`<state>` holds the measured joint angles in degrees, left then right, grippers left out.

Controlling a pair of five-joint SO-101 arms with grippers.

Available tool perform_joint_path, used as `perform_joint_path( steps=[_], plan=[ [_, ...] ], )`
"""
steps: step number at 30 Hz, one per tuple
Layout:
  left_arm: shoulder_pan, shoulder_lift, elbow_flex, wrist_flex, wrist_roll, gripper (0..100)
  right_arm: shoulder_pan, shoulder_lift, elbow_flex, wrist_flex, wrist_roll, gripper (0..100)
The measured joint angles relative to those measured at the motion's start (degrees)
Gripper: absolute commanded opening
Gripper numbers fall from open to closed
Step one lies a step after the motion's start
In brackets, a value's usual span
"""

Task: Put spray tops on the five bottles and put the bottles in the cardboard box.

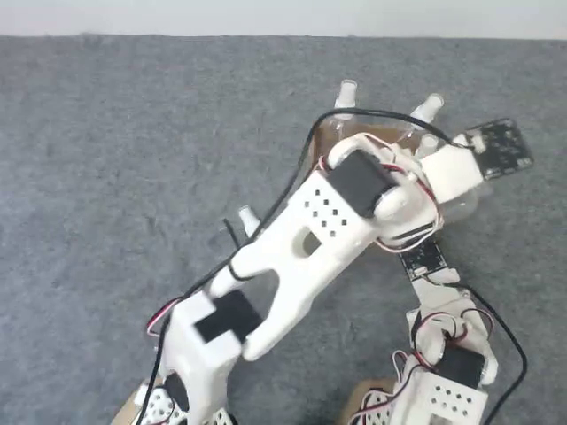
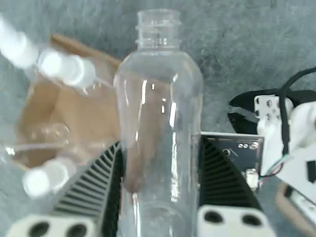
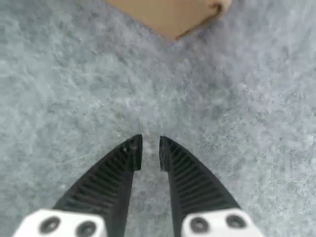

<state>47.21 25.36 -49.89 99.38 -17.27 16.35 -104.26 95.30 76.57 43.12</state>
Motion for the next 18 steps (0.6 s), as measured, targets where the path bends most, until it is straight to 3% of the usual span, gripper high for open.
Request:
perform_joint_path(
  steps=[9, 18],
  plan=[
    [-0.2, 6.4, -10.2, 0.3, -10.5, 8, 0.0, 0.0, 0.4, -0.3, 0.0, 2.4],
    [-6.7, 8.4, -17.8, -0.4, -12.5, 8, -0.5, -0.1, 0.1, -0.3, 0.2, 2.4]
  ],
)
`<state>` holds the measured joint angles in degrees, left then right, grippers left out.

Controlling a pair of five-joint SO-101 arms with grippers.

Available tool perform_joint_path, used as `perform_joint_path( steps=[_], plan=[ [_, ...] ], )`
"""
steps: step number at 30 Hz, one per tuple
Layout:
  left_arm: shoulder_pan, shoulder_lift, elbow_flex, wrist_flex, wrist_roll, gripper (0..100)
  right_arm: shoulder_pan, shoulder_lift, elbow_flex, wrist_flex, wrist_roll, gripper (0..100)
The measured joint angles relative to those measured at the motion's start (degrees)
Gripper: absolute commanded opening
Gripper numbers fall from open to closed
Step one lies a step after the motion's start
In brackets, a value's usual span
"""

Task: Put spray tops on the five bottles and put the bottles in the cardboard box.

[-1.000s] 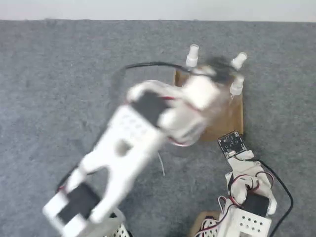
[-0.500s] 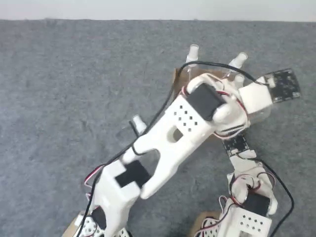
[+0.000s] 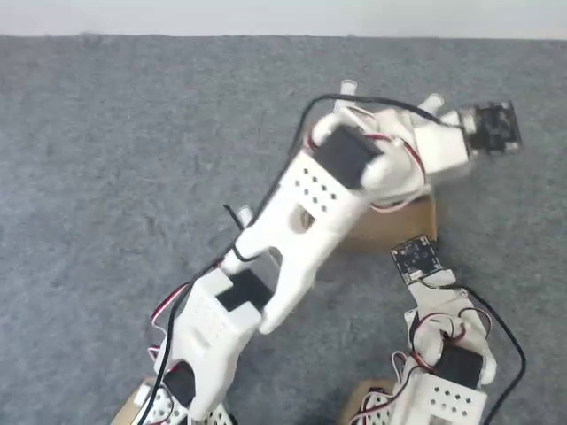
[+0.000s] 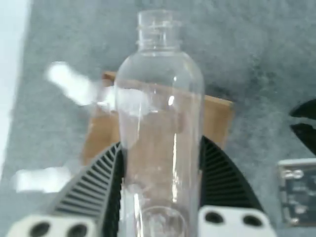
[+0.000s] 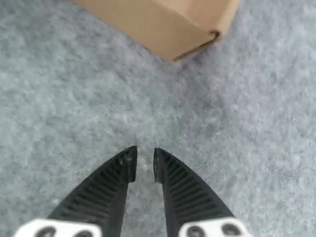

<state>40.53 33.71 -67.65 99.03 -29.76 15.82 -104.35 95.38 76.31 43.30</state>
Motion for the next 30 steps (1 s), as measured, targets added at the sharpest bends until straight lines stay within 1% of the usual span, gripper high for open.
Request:
perform_joint_path(
  steps=[5, 9, 11, 15, 18, 25, 28, 30],
  plan=[
    [1.1, 0.0, -2.3, 0.0, 0.0, 8, -0.3, 0.0, 0.0, 0.0, 0.0, 2.4],
    [5.0, 0.0, -2.3, 0.0, 0.2, 8, -0.3, 0.0, 0.0, 0.0, 0.0, 2.4],
    [6.8, 0.0, -2.3, 0.0, 0.2, 10, -0.3, 0.0, 0.0, 0.0, 0.0, 2.4],
    [9.3, 0.1, -2.3, 0.0, 0.2, 18, -0.3, 0.0, 0.0, 0.0, 0.0, 2.4],
    [10.9, 1.0, -2.0, 0.0, 0.2, 19, -0.3, 0.0, 0.0, 0.0, 0.0, 2.4],
    [11.3, 1.4, -2.0, 0.0, 0.1, 20, 0.1, 0.0, 0.0, 0.0, 0.0, 2.4],
    [11.3, 1.4, -2.0, 0.0, 0.3, 24, 0.1, 0.0, 0.0, 0.0, 0.0, 2.4],
    [11.3, 1.4, -2.0, 0.0, 0.8, 25, 0.1, 0.0, 0.0, 0.0, 0.0, 2.4]
  ],
)
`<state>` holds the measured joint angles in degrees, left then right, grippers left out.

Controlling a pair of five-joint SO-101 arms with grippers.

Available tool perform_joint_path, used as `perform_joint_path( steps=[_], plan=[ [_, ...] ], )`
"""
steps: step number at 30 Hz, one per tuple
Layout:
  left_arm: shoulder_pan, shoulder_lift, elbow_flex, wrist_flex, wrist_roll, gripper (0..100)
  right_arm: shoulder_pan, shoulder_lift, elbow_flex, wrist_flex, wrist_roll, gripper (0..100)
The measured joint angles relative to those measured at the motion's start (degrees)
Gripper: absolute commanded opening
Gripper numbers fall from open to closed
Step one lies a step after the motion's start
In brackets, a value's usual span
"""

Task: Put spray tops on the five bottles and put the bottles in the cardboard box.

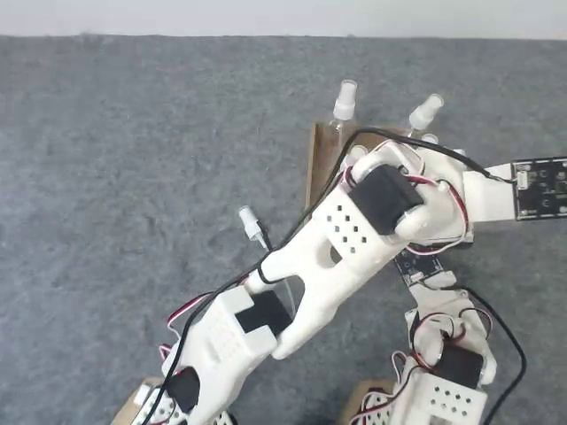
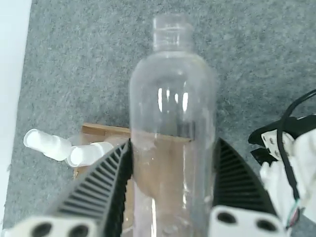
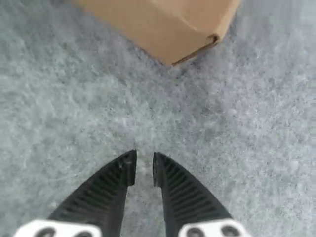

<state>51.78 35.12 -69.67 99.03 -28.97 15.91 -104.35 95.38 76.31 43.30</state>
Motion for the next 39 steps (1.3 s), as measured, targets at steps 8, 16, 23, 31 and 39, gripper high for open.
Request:
perform_joint_path(
  steps=[8, 16, 23, 31, 39],
  plan=[
    [0.3, 0.1, 0.1, 0.0, 0.4, 25, -0.4, 0.0, 0.0, 0.0, 0.0, 2.4],
    [-1.0, 0.1, 0.1, 0.0, 0.4, 25, -0.4, 0.0, 0.0, 0.0, 0.0, 2.4],
    [-1.4, -4.0, 0.1, 0.0, 2.5, 25, -0.4, 0.0, 0.0, 0.0, 0.0, 2.4],
    [-9.6, -14.4, 1.8, 0.1, 20.0, 18, -0.4, 0.0, 0.0, 0.0, 0.0, 2.4],
    [-24.4, -27.5, 19.0, 0.1, 27.4, 10, -0.4, 0.0, 0.0, 0.0, 0.0, 2.4]
  ],
)
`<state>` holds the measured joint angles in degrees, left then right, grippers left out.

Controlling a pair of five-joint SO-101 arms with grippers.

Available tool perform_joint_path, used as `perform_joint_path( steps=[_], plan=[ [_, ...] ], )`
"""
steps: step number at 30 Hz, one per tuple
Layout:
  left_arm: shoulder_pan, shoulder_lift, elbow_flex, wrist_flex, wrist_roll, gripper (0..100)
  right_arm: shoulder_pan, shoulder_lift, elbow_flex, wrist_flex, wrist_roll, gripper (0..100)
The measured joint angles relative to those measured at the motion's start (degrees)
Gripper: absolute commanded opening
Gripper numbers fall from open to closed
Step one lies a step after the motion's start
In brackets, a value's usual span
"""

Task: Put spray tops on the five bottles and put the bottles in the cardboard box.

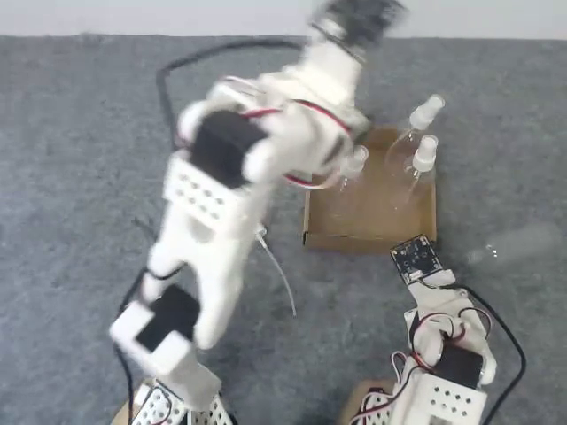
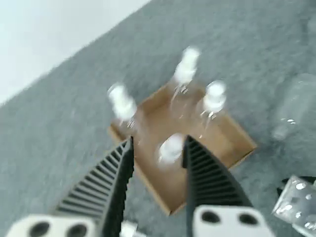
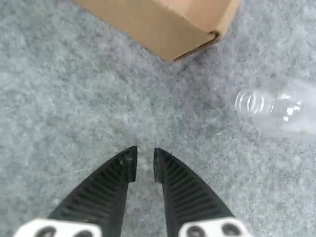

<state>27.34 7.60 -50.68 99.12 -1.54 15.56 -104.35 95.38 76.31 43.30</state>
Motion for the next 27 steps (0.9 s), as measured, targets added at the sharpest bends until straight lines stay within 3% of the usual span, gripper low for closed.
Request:
perform_joint_path(
  steps=[8, 17, 21, 27],
  plan=[
    [-8.0, -17.8, 24.3, 0.0, 2.0, 9, 0.0, 0.0, 0.0, 0.0, 0.0, 2.4],
    [-18.3, -28.4, 50.2, 0.0, 2.1, 11, 0.0, 0.0, 0.0, -0.3, 0.0, 2.8],
    [-22.1, -30.5, 59.0, 0.0, -2.5, 18, 0.2, 1.1, 0.5, -3.3, 0.3, 2.4],
    [-29.7, -36.1, 70.9, -5.0, -5.8, 19, 0.0, 1.1, 0.4, -7.6, 0.3, 2.7]
  ],
)
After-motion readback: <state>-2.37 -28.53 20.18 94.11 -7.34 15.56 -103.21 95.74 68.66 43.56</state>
